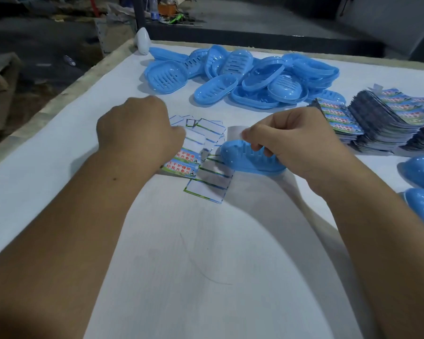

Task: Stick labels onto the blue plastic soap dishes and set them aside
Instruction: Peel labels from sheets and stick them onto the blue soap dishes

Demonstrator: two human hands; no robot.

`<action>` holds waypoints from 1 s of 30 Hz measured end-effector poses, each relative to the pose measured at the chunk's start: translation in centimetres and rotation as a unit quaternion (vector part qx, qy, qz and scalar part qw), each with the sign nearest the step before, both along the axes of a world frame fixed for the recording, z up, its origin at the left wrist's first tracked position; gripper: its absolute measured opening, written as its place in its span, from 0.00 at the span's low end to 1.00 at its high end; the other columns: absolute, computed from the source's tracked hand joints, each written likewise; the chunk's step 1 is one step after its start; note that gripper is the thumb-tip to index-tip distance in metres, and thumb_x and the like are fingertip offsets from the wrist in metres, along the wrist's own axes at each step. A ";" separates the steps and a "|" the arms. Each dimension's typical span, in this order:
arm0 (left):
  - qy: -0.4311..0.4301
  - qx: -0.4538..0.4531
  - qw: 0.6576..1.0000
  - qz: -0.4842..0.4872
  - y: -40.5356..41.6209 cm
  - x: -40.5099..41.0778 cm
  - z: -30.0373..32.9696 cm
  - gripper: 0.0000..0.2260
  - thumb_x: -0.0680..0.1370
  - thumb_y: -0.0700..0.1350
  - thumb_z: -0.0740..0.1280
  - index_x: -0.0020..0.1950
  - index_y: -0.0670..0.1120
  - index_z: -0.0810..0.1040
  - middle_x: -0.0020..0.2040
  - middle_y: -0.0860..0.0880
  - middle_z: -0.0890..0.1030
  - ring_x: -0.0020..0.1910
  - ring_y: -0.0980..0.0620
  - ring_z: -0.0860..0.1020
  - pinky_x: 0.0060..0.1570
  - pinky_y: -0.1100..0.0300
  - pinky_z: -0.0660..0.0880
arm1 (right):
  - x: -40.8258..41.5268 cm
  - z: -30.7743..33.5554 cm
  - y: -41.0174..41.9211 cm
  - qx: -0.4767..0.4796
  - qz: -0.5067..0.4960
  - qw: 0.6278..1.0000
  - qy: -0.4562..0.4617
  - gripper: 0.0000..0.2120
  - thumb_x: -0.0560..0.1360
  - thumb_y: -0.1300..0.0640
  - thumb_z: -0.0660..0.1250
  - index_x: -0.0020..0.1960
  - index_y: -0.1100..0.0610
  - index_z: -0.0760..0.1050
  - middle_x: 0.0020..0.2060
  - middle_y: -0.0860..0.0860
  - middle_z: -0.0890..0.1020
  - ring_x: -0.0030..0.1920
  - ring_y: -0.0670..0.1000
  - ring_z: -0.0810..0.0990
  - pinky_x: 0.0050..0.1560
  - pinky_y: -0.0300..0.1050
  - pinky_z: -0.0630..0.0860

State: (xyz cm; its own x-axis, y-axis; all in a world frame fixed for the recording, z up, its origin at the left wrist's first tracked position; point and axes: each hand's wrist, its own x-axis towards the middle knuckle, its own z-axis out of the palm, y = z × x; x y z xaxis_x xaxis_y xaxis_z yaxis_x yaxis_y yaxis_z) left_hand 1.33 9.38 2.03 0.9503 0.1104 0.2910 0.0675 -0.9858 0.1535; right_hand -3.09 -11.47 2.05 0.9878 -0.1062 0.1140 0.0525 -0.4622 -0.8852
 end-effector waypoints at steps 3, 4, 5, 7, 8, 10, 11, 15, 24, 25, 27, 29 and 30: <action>-0.034 -0.192 0.976 -0.098 -1.4 -0.7 0.6 0.09 0.72 0.54 0.69 0.38 0.50 0.82 0.34 0.53 0.82 0.37 0.54 0.79 0.36 0.59 0.72 | -0.1 0.1 0.0 -0.001 0.002 1.000 -0.003 0.11 0.67 0.49 0.76 0.36 0.57 0.83 0.37 0.63 0.82 0.32 0.49 0.71 0.35 0.46 0.69; -0.039 -0.238 0.963 -0.121 -1.9 -1.1 0.8 0.08 0.71 0.53 0.69 0.36 0.51 0.81 0.31 0.54 0.81 0.36 0.56 0.79 0.35 0.61 0.73 | -0.2 0.2 0.1 0.002 0.003 1.000 -0.006 0.12 0.66 0.47 0.76 0.36 0.56 0.83 0.37 0.63 0.82 0.32 0.49 0.71 0.35 0.46 0.69; -0.051 -0.255 0.957 -0.131 -2.2 -1.3 0.8 0.07 0.71 0.52 0.69 0.35 0.51 0.81 0.30 0.55 0.80 0.35 0.56 0.79 0.36 0.62 0.73 | -0.2 0.2 0.1 0.005 0.003 1.000 -0.010 0.15 0.63 0.44 0.75 0.36 0.56 0.83 0.37 0.63 0.82 0.32 0.49 0.71 0.35 0.45 0.69; -0.077 -0.239 0.959 -0.134 -2.2 -1.5 0.8 0.05 0.70 0.51 0.69 0.36 0.52 0.81 0.30 0.54 0.78 0.36 0.54 0.78 0.39 0.60 0.74 | -0.3 0.3 0.2 0.008 -0.001 1.000 -0.021 0.22 0.56 0.38 0.73 0.37 0.57 0.82 0.36 0.63 0.81 0.32 0.49 0.71 0.34 0.44 0.69; -0.085 -0.226 0.961 -0.131 -2.1 -1.6 0.8 0.05 0.70 0.51 0.70 0.36 0.53 0.80 0.31 0.55 0.78 0.37 0.52 0.78 0.40 0.58 0.74 | -0.3 0.4 0.2 0.008 -0.003 1.000 -0.025 0.24 0.55 0.37 0.72 0.37 0.58 0.82 0.36 0.63 0.81 0.32 0.49 0.71 0.33 0.43 0.69; -0.099 -0.183 0.970 -0.124 -1.9 -1.6 0.7 0.04 0.71 0.51 0.71 0.37 0.53 0.80 0.34 0.56 0.77 0.39 0.50 0.77 0.40 0.57 0.72 | -0.3 0.4 0.2 0.007 -0.005 1.000 -0.028 0.25 0.54 0.37 0.72 0.37 0.58 0.82 0.36 0.63 0.81 0.32 0.48 0.71 0.32 0.42 0.69; -0.106 -0.159 0.974 -0.122 -1.9 -1.6 0.7 0.04 0.72 0.51 0.71 0.38 0.54 0.79 0.35 0.55 0.77 0.40 0.50 0.77 0.39 0.56 0.71 | -0.3 0.4 0.2 0.008 -0.005 1.000 -0.029 0.25 0.54 0.37 0.72 0.37 0.58 0.82 0.36 0.63 0.81 0.32 0.48 0.71 0.32 0.42 0.69; -0.084 -0.213 0.960 -0.160 -2.2 -1.6 0.6 0.03 0.71 0.49 0.71 0.37 0.53 0.81 0.31 0.55 0.76 0.34 0.56 0.75 0.36 0.61 0.70 | -0.2 0.2 0.0 0.014 -0.006 1.000 -0.022 0.20 0.60 0.42 0.76 0.35 0.59 0.81 0.33 0.63 0.79 0.32 0.49 0.70 0.30 0.39 0.68; 0.045 -0.412 0.880 -0.234 -3.6 -2.2 0.0 0.05 0.73 0.50 0.73 0.38 0.55 0.86 0.34 0.54 0.84 0.30 0.60 0.79 0.28 0.69 0.73 | -0.3 0.2 0.0 0.016 0.004 0.999 -0.029 0.09 0.70 0.56 0.77 0.35 0.60 0.83 0.31 0.61 0.78 0.31 0.48 0.70 0.28 0.36 0.65; 0.051 -0.413 0.878 -0.235 -3.6 -2.2 0.0 0.04 0.74 0.49 0.73 0.39 0.57 0.86 0.36 0.53 0.85 0.34 0.56 0.81 0.33 0.66 0.75 | -0.3 0.3 0.0 0.015 0.003 0.999 -0.030 0.09 0.70 0.56 0.77 0.36 0.61 0.83 0.32 0.62 0.78 0.32 0.49 0.70 0.28 0.37 0.65; 0.061 -0.414 0.875 -0.242 -3.7 -2.2 0.0 0.06 0.74 0.49 0.72 0.39 0.59 0.85 0.38 0.51 0.85 0.36 0.54 0.82 0.39 0.63 0.77 | -0.3 0.3 0.0 0.015 0.006 0.999 -0.030 0.08 0.70 0.57 0.76 0.37 0.62 0.83 0.34 0.65 0.79 0.33 0.49 0.70 0.31 0.41 0.66; 0.070 -0.426 0.869 -0.242 -3.7 -2.2 0.0 0.07 0.75 0.48 0.72 0.39 0.60 0.85 0.37 0.52 0.85 0.32 0.59 0.78 0.36 0.64 0.76 | -0.4 0.3 0.0 0.019 0.011 0.999 -0.037 0.09 0.70 0.55 0.77 0.37 0.61 0.83 0.37 0.67 0.80 0.33 0.49 0.70 0.33 0.43 0.66; 0.073 -0.434 0.866 -0.237 -3.7 -2.2 0.1 0.08 0.75 0.48 0.71 0.38 0.60 0.86 0.36 0.53 0.85 0.31 0.60 0.76 0.34 0.66 0.74 | -0.4 0.3 0.0 0.024 0.014 0.999 -0.043 0.10 0.71 0.54 0.78 0.37 0.60 0.84 0.36 0.65 0.81 0.33 0.49 0.69 0.31 0.42 0.65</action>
State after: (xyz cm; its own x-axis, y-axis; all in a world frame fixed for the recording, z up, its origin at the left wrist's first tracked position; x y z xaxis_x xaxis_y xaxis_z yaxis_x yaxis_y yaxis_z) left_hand -0.84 5.70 2.14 0.9686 -0.1850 0.1660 -0.2313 -0.4263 0.8745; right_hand -3.53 -11.44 2.38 0.9774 -0.0860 0.1933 0.1410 -0.4166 -0.8981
